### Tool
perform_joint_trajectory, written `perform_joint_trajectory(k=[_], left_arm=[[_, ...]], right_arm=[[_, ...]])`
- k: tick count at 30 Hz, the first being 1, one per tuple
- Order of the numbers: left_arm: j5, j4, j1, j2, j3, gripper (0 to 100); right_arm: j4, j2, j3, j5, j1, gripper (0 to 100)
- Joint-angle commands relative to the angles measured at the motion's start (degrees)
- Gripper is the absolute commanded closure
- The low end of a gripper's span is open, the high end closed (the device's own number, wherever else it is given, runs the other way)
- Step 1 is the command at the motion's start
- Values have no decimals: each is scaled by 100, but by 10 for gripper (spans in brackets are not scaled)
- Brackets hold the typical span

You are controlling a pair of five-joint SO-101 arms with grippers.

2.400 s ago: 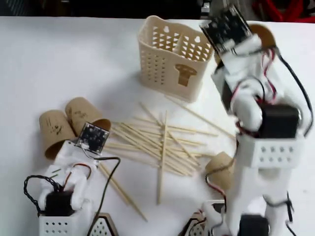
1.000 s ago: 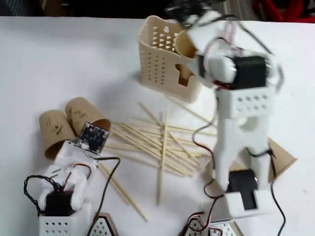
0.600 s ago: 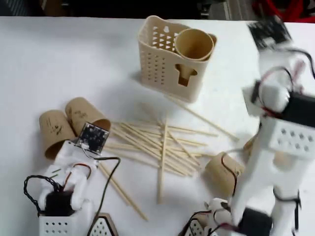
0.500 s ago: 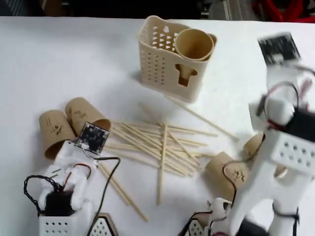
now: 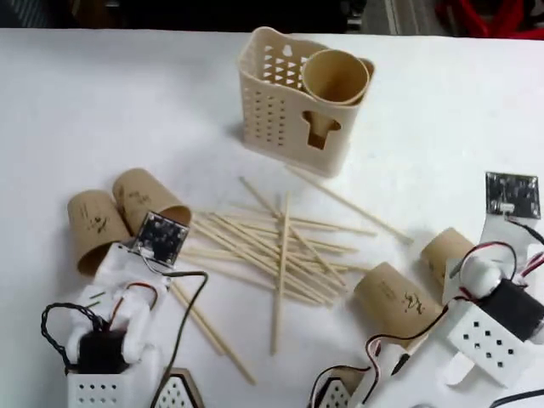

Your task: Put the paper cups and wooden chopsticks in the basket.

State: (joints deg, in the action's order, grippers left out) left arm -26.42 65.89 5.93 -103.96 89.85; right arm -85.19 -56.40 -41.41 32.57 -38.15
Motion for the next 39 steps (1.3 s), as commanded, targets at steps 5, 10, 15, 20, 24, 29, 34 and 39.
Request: perform_joint_trajectory(k=[5,10,15,20,24,29,34,39], left_arm=[[-53,-141,57,-48,-44,965],[-53,-141,57,-48,-44,965],[-53,-141,57,-48,-44,965],[-53,-141,57,-48,-44,965],[-53,-141,57,-48,-44,965],[-53,-141,57,-48,-44,965],[-53,-141,57,-48,-44,965],[-53,-141,57,-48,-44,965]], right_arm=[[1174,382,-967,26,-180,796],[1341,1059,-949,-18,-180,796],[1684,1640,-958,-18,-356,796],[1938,2097,-967,-18,-338,797],[1947,2255,-949,-18,-312,820],[2422,2246,-949,26,-303,937],[2615,2176,-835,35,-303,978],[2580,1727,-554,35,-66,978]])
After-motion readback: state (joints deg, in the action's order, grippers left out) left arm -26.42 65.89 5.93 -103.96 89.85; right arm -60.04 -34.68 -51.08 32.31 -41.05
